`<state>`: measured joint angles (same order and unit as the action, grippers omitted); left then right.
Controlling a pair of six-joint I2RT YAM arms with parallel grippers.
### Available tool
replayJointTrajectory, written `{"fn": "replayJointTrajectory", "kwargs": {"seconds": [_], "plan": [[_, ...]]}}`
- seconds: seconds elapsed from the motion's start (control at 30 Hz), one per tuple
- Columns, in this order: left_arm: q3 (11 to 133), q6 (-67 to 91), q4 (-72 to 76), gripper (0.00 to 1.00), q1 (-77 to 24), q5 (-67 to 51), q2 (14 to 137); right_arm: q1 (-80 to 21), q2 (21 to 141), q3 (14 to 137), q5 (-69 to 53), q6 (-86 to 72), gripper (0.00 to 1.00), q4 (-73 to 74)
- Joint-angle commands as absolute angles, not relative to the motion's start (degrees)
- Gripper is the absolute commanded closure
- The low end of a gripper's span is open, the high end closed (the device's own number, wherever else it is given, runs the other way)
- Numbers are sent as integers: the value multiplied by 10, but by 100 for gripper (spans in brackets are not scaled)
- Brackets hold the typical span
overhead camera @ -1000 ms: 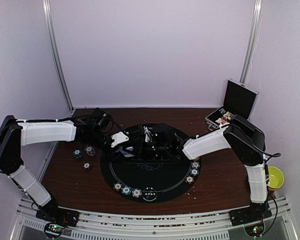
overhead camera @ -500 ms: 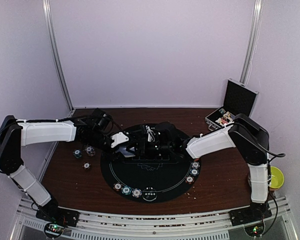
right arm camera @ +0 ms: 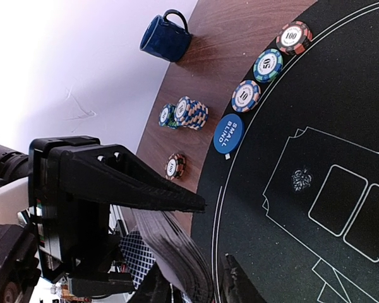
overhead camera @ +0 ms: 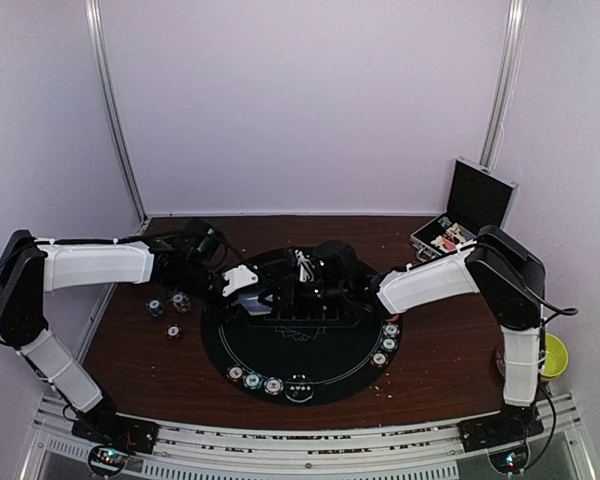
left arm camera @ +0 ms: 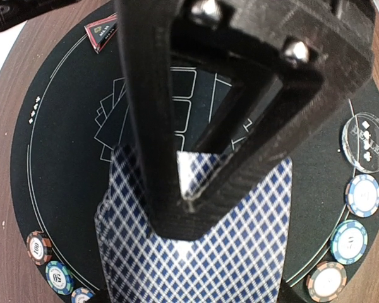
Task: Distribute texas hold em gaming equipment
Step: Pick up the poker card from the face-down deck piles.
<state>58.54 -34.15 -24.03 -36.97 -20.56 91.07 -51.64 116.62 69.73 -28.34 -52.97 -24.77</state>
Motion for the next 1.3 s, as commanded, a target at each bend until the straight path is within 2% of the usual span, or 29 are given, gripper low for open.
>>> {"fn": "replayJointTrajectory", "kwargs": {"seconds": [0.0, 0.33, 0.67, 1.27], "plan": [[587, -345, -233, 50, -375, -229, 907, -497, 1143, 682, -238, -517, 73, -202], [587, -347, -233, 50, -375, -224, 914, -495, 1121, 672, -245, -510, 80, -201], [586, -348, -234, 50, -375, -221, 917, -495, 1095, 658, -259, -509, 100, -207], [585, -349, -233, 51, -375, -207, 913, -423, 987, 553, -223, -507, 100, -236]]}}
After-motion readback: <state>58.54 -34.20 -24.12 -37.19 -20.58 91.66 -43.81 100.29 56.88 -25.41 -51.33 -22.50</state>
